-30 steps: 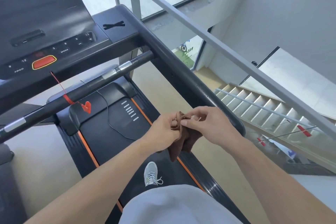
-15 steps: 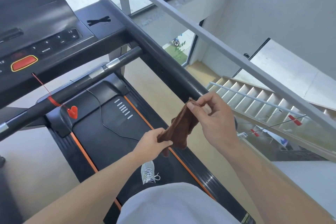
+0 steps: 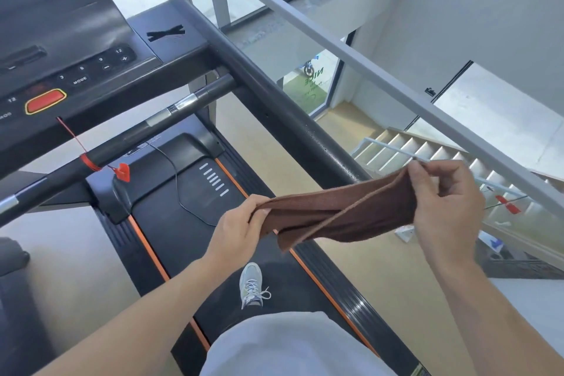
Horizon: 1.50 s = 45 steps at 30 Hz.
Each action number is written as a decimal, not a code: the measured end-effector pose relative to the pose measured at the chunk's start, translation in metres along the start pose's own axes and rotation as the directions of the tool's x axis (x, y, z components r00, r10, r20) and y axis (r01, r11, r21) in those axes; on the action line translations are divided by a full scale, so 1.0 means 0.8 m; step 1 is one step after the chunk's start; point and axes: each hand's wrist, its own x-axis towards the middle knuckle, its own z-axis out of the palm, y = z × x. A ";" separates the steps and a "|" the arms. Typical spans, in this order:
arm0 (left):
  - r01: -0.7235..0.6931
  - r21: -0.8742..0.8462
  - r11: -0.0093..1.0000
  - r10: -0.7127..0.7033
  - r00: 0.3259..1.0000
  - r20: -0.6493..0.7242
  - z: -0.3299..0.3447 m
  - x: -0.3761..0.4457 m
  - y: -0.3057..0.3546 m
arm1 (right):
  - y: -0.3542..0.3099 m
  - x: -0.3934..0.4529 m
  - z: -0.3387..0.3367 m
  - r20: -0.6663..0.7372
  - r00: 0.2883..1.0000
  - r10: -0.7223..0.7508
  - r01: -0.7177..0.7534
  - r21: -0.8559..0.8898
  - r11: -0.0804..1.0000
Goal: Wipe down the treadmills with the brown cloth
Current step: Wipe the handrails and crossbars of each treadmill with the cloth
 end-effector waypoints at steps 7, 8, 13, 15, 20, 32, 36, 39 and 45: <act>-0.050 0.236 0.970 0.049 0.999 0.013 0.014 0.042 0.074 | -0.086 0.075 -0.020 0.050 0.964 -0.261 0.265 -0.163 0.950; 0.012 0.295 0.955 0.006 0.998 -0.059 0.013 0.051 0.079 | -0.098 0.084 -0.016 0.135 0.955 -0.264 0.286 -0.190 0.939; -0.079 -0.159 0.984 0.068 0.995 -0.074 0.034 0.040 0.143 | -0.133 0.072 0.004 0.492 0.832 -0.255 0.361 -0.131 0.923; -0.133 -0.250 0.959 0.135 0.991 -0.007 0.049 0.030 0.170 | -0.130 0.064 0.008 0.542 0.806 -0.239 0.328 -0.072 0.942; -0.161 -0.267 0.950 0.156 0.987 -0.042 0.066 0.034 0.173 | -0.118 0.060 0.008 0.550 0.816 -0.177 0.214 -0.004 0.977; -0.117 -0.267 0.956 0.132 0.990 0.039 0.058 0.021 0.138 | -0.122 0.045 -0.016 0.511 0.858 -0.061 -0.057 0.212 0.975; -0.261 -0.307 0.915 0.197 0.955 -0.224 0.073 -0.002 0.142 | -0.124 0.030 -0.013 0.496 0.868 -0.033 -0.130 0.290 0.948; -0.449 -0.234 0.862 0.348 0.861 -0.371 0.077 -0.003 0.127 | -0.125 0.019 -0.008 0.485 0.873 -0.039 -0.116 0.285 0.951; -0.426 -0.113 0.898 0.380 0.878 -0.289 0.060 0.007 0.109 | -0.133 0.001 0.000 0.528 0.848 -0.050 -0.116 0.277 0.954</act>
